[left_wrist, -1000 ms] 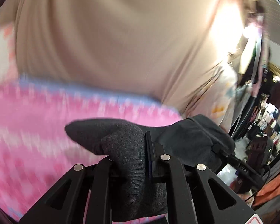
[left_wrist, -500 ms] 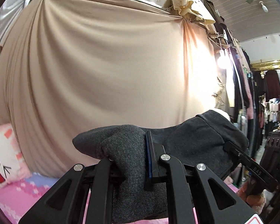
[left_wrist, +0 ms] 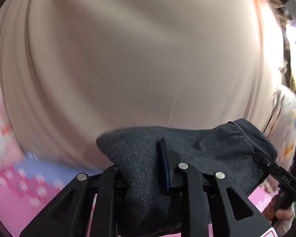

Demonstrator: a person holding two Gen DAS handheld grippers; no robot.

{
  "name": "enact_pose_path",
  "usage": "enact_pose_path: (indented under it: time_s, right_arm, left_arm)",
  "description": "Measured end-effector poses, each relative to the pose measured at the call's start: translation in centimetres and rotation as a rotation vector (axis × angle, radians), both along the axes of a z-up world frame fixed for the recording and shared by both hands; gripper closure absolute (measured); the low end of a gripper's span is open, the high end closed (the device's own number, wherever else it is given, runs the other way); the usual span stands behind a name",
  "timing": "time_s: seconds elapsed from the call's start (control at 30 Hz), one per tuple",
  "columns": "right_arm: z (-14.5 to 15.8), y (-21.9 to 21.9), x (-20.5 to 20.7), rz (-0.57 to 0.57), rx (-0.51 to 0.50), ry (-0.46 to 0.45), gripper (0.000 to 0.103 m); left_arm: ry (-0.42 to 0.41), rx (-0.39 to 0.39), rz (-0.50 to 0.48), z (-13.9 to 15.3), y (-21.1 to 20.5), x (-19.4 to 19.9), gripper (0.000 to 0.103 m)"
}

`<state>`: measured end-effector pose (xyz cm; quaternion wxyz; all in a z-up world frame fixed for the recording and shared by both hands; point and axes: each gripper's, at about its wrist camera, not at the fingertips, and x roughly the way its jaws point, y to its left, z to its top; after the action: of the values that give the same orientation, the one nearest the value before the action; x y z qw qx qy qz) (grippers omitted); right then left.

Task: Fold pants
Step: 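Carry the stack with both tools and lower it onto the bed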

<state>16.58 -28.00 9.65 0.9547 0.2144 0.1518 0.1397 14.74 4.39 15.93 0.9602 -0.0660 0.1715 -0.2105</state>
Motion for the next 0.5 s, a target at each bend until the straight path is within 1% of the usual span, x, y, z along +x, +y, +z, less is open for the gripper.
enact_pose_path:
  time_s: [0.03,0.07,0.1,0.13,0.17,0.2,0.23,0.27,0.3,0.33,0.37,0.4,0.43,0.47,0.5]
  right_arm:
    - [-3.3,-0.3,1.8,-0.006,-0.011,0.126,0.062]
    - [-7.3,-0.8,3.2,-0.043,-0.033,0.271,0.062]
    - [-9.3,-1.4,3.4,-0.068,-0.041,0.325,0.061]
    - [-10.6,-2.0,3.1,-0.072,-0.036,0.345,0.061]
    - [-11.2,-2.6,2.7,-0.066,-0.023,0.353,0.061]
    - [-11.4,-2.9,2.5,-0.065,-0.018,0.361,0.060]
    - [-11.4,-3.1,2.6,-0.059,-0.010,0.372,0.054]
    - [-11.4,-3.1,2.8,-0.047,0.011,0.378,0.050]
    - [-11.5,-2.9,3.2,-0.030,0.038,0.385,0.041]
    - [-11.8,-2.7,3.7,-0.016,0.058,0.402,0.036]
    - [-12.5,-2.4,4.3,-0.004,0.072,0.428,0.036]
    - [-13.1,-2.3,4.6,0.002,0.077,0.446,0.036]
    - [-13.9,-2.0,4.9,0.007,0.077,0.467,0.036]
    - [-14.9,-1.5,5.6,0.017,0.082,0.512,0.036]
    - [-15.6,-1.2,5.5,0.027,0.092,0.529,0.036]
  left_arm:
    - [0.081,0.016,0.005,-2.6,-0.1,1.7,0.072]
    - [0.223,0.042,0.011,-6.7,0.0,4.1,0.072]
    - [0.389,0.081,0.031,-11.2,0.4,6.1,0.078]
    - [0.494,0.097,0.067,-14.3,1.1,6.9,0.082]
    - [0.543,0.091,0.097,-16.2,2.1,6.9,0.081]
    - [0.563,0.033,0.092,-17.4,3.6,6.4,0.077]
    - [0.564,-0.006,0.078,-17.3,4.1,6.2,0.076]
    - [0.566,-0.045,0.072,-17.2,4.8,5.9,0.071]
    - [0.564,-0.066,0.080,-16.7,5.0,5.9,0.055]
    - [0.561,-0.085,0.086,-16.3,5.0,6.0,0.043]
    - [0.565,-0.114,0.101,-15.9,5.1,6.3,0.016]
    - [0.579,-0.152,0.123,-16.0,5.4,6.8,0.012]
    - [0.604,-0.170,0.124,-16.2,5.3,7.4,0.012]
    - [0.665,-0.181,0.119,-17.0,4.8,8.1,0.012]
    - [0.709,-0.191,0.117,-17.8,4.6,8.7,0.013]
